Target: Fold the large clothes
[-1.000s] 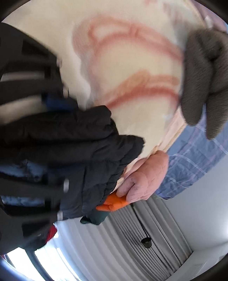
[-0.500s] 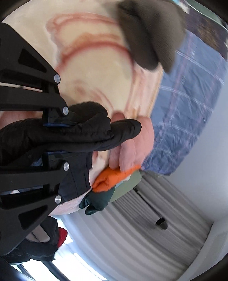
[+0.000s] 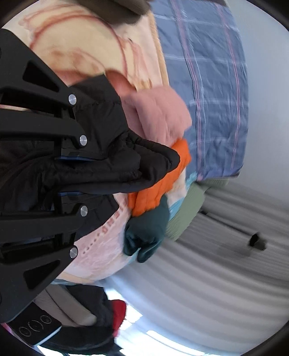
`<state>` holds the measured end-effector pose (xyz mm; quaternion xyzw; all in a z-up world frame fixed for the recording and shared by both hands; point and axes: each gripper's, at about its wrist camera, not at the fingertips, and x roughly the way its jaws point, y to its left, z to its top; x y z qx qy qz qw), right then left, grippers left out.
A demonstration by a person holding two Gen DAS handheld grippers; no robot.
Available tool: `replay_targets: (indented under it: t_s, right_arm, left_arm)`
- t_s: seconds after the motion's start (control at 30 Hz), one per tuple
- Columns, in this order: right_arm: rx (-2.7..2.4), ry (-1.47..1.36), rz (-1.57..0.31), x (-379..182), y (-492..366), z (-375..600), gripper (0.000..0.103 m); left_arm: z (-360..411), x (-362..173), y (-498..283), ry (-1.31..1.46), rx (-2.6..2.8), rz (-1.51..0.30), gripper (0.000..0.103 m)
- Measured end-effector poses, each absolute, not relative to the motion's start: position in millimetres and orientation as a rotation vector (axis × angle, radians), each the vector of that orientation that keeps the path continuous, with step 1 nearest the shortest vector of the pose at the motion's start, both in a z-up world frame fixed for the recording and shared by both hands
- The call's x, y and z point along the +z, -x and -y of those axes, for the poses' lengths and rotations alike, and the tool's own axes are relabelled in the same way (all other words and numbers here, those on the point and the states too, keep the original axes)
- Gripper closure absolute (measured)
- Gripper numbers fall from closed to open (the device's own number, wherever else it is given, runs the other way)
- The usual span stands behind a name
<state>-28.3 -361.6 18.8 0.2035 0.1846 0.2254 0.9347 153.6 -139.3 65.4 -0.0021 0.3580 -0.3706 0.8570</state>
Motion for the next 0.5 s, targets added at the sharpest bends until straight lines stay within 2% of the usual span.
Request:
replay_targets:
  t_s: [0.13,0.2,0.23,0.27,0.37,0.43,0.5]
  right_arm:
    - [0.408,-0.501,-0.419,-9,35,411,0.088]
    - [0.407,-0.539,-0.454,-21,37,430,0.067]
    - [0.406,-0.559,-0.458,-25,36,443,0.041]
    - [0.410,-0.575,-0.448,-29,37,453,0.030]
    - [0.434,-0.640,-0.403,-36,37,494,0.030]
    - [0.361,-0.677,-0.447,-41,15,523,0.030]
    - [0.204,-0.608,-0.588,-50,-24,536,0.042]
  left_arm:
    - [213,48,-145,-0.154,-0.774,-0.777,0.084]
    - [233,36,-141,-0.206,-0.770,-0.781,0.085]
    - [240,30,-142,-0.222,-0.767,-0.785,0.085]
    - [243,27,-141,-0.227,-0.763,-0.787,0.085]
    - [233,25,-139,-0.204,-0.751,-0.778,0.086]
    - [220,30,-139,-0.151,-0.748,-0.770,0.086]
    - [207,37,-136,-0.107,-0.742,-0.755,0.086]
